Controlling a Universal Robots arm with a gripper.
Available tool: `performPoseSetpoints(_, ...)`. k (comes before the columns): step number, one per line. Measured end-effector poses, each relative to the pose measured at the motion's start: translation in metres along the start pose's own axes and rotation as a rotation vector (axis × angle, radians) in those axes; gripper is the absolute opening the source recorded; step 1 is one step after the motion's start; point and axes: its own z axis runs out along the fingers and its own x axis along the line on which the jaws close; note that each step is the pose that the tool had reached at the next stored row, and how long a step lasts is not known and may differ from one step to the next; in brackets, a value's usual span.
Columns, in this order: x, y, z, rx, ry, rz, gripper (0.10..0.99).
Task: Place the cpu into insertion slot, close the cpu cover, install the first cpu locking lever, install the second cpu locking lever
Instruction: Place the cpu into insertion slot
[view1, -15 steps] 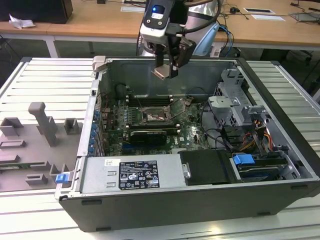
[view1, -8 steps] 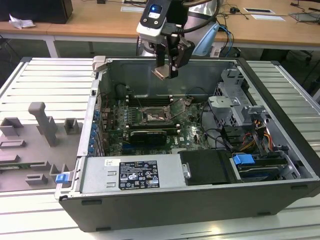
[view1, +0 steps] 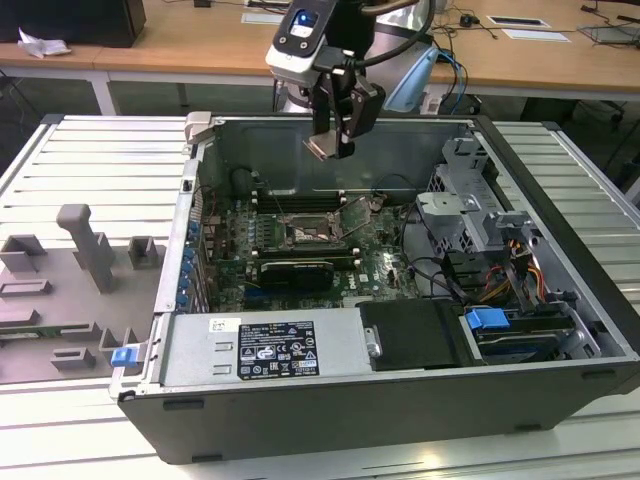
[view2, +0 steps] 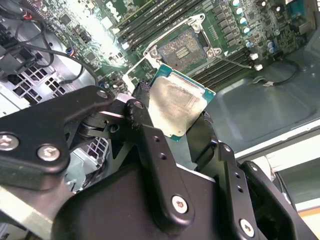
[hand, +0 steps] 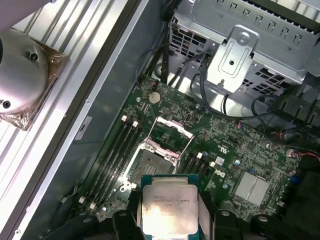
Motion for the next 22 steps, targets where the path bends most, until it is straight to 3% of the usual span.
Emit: performPoseSetpoints(22,-0.0001,-0.0004,0.0038,-0.001,-0.0039,0.044,0.537)
